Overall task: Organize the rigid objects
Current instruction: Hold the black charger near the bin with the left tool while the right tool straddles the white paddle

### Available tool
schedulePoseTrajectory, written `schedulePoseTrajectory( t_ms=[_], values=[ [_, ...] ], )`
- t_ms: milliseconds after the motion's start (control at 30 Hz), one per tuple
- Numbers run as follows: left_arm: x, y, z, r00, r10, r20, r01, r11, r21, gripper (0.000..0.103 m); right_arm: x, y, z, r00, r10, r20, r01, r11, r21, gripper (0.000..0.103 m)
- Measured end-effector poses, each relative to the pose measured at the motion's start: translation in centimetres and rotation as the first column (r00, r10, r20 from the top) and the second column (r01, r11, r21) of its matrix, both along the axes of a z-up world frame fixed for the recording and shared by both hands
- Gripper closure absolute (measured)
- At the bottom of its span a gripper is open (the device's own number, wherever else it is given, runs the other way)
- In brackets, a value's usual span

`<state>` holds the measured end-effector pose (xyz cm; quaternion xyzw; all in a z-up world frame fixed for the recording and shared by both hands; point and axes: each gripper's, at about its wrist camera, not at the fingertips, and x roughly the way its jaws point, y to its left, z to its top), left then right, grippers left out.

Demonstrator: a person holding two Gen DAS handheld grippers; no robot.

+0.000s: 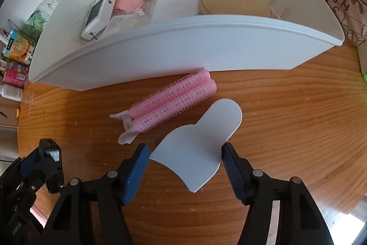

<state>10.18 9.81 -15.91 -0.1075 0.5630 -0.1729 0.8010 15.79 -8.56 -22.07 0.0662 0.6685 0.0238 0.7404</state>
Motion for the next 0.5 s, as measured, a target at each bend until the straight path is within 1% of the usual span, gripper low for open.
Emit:
schedulePoseTrajectory(
  t_ms=[200, 500],
  values=[
    [0.0, -0.8, 0.7, 1.000, 0.024, 0.011, -0.024, 0.999, 0.022, 0.060, -1.5, -3.4, 0.2, 1.000, -0.012, -0.013, 0.014, 0.996, 0.087, 0.037],
    [-0.5, -3.0, 2.3, 0.996, 0.080, 0.036, -0.082, 0.995, 0.055, 0.060, -2.8, -7.8, -0.4, 0.998, -0.013, -0.060, 0.026, 0.972, 0.235, 0.038]
  ],
)
